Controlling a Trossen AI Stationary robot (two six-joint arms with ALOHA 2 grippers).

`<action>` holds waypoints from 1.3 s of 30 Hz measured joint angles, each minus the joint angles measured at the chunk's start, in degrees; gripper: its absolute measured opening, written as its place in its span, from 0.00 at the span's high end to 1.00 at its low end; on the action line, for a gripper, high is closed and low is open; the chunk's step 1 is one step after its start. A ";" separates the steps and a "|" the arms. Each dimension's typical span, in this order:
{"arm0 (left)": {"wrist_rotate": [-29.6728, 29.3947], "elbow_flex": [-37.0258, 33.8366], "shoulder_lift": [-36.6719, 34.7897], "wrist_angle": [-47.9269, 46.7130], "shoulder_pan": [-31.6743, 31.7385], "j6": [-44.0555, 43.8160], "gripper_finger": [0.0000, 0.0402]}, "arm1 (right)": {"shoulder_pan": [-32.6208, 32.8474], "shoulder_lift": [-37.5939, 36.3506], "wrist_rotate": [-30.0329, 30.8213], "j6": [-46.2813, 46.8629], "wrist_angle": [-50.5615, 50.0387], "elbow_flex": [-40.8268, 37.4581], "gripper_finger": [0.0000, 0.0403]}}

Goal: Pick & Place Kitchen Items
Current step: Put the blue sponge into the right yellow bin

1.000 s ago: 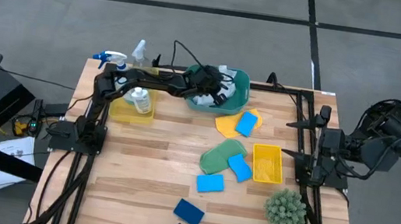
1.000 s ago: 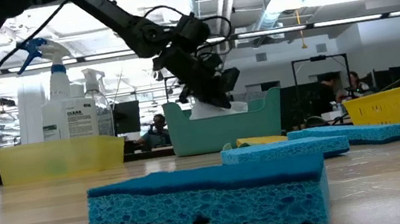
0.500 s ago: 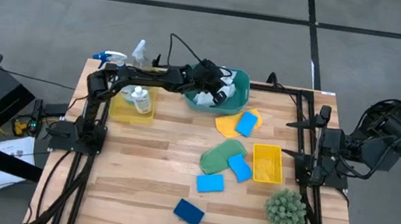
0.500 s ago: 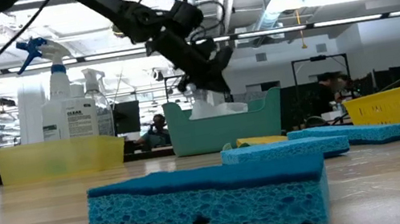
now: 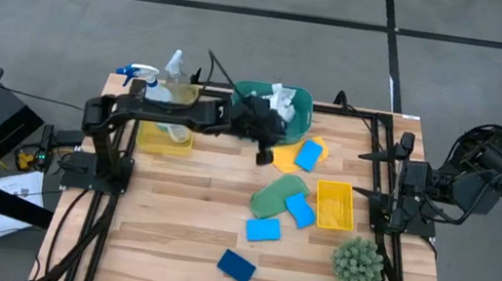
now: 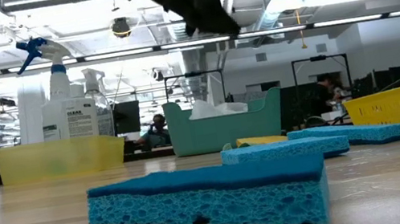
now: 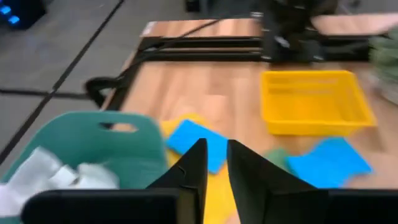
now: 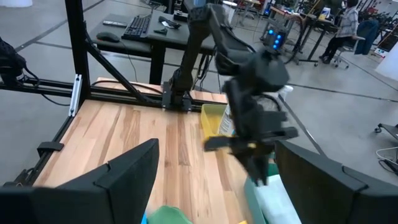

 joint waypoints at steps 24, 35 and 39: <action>-0.15 -7.50 -2.08 -12.87 -20.09 -1.56 0.62 | -0.07 1.47 -0.64 12.55 -6.90 0.02 0.23; -4.19 -9.68 -2.71 -13.19 -27.41 -7.68 0.61 | -0.07 16.57 -10.99 17.35 -6.93 -0.11 0.23; -8.88 -9.62 -4.59 -16.29 -29.63 -10.56 0.61 | -0.07 22.84 -9.32 19.46 -7.24 -0.15 0.23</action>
